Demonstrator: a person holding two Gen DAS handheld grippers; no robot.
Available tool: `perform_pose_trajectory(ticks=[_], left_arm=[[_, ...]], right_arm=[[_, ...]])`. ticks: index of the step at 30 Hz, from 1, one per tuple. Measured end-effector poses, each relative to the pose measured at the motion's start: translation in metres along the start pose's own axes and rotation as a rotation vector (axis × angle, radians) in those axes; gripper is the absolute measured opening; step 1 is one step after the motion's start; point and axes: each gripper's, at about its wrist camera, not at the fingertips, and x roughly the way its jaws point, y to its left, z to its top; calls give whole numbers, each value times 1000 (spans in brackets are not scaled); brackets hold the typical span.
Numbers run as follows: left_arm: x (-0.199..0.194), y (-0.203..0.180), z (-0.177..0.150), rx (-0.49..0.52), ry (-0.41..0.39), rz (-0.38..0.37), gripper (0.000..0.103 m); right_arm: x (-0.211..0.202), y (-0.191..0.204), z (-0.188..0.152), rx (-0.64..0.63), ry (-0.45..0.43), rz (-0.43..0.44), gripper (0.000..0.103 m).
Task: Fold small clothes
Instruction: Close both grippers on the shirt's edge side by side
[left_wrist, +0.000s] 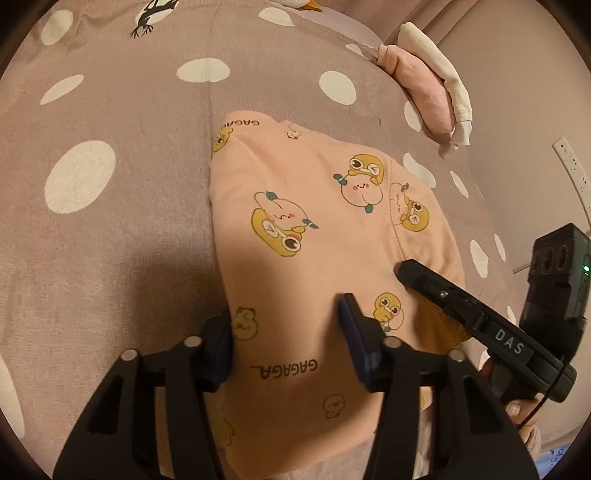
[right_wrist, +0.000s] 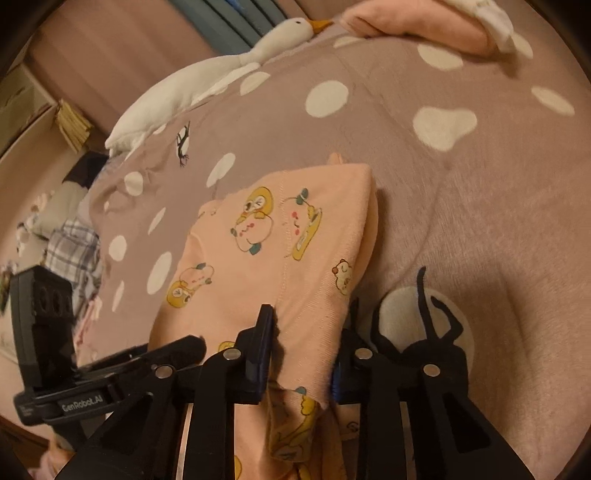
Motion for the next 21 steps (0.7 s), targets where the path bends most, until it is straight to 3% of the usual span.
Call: perform_pose_trajectory(ticks=[4, 10, 21], left_arm=[[-6, -1, 1, 7, -18, -3, 33], [-12, -5, 0, 23, -36, -7, 25], [-24, -6, -8, 31, -53, -40, 25]], right_arm=[[-5, 10, 0, -49, -36, -21, 22], [-16, 25, 0, -107, -86, -12, 18], [-30, 45, -6, -152, -127, 31, 17]])
